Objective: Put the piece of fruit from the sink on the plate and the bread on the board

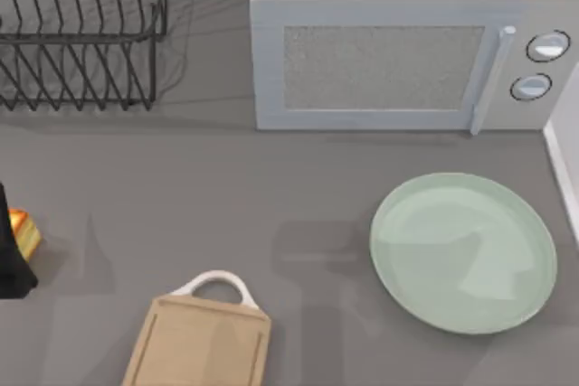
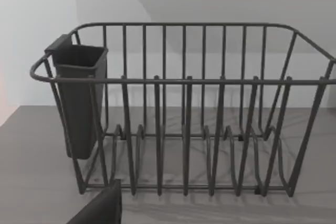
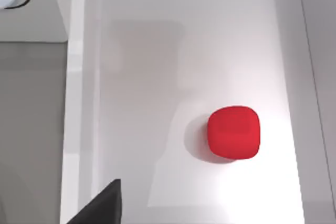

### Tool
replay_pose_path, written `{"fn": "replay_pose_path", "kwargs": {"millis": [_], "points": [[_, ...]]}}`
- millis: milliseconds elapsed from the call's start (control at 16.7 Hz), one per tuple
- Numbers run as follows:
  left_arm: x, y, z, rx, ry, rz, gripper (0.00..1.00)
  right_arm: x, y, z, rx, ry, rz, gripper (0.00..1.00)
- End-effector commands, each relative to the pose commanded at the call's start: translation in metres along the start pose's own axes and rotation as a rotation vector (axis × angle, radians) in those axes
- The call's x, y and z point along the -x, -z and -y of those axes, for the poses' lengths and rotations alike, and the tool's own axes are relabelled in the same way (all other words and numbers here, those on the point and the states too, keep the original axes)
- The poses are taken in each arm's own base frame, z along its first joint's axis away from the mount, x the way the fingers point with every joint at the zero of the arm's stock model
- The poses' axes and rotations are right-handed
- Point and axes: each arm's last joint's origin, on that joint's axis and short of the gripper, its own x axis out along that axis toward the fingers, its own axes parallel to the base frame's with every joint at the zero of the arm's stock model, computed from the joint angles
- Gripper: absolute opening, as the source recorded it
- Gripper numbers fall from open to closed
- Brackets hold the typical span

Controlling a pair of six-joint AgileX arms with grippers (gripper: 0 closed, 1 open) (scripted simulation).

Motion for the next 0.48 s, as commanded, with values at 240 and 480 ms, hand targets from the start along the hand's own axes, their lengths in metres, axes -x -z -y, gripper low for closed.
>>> {"fn": "replay_pose_path", "kwargs": {"millis": [240,480], "points": [[0.000,0.000,0.000,0.000,0.000,0.000,1.00,-0.076,-0.041,0.027,0.007,-0.035,-0.311,1.00],[0.000,0.000,0.000,0.000,0.000,0.000,1.00,-0.151,-0.049,0.050,0.003,-0.087,-0.550,1.00]]}}
